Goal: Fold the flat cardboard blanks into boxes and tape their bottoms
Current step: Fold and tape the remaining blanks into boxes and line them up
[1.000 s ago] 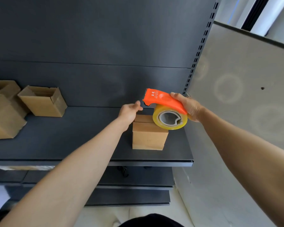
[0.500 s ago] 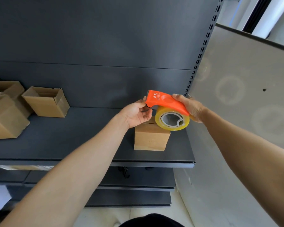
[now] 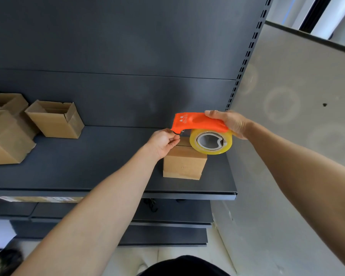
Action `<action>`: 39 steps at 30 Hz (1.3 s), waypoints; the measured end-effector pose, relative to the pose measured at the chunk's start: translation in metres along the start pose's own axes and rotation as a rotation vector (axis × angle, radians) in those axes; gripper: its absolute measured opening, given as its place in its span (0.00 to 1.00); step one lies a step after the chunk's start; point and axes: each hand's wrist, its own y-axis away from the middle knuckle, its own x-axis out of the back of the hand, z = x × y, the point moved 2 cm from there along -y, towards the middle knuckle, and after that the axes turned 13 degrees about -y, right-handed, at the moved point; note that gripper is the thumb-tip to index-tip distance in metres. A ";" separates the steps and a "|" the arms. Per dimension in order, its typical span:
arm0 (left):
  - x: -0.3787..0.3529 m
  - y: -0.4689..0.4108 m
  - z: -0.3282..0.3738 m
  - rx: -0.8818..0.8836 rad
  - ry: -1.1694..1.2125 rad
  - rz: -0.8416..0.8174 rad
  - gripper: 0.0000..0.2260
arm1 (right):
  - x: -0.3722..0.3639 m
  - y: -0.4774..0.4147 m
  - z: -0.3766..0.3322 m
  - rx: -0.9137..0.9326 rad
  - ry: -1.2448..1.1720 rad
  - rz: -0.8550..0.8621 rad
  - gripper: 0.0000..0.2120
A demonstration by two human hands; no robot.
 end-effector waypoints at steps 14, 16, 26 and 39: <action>0.014 0.004 -0.010 -0.007 0.283 0.096 0.10 | 0.005 0.012 -0.006 0.003 0.229 -0.032 0.15; 0.018 0.006 -0.011 -0.012 0.328 0.097 0.09 | 0.003 0.006 -0.008 -0.004 0.326 -0.015 0.33; 0.035 0.010 -0.009 -0.041 0.103 0.059 0.21 | -0.010 -0.016 -0.018 -0.025 0.591 -0.012 0.29; 0.045 0.005 -0.024 -0.080 0.386 0.216 0.11 | -0.040 -0.033 -0.030 -0.039 0.669 -0.026 0.29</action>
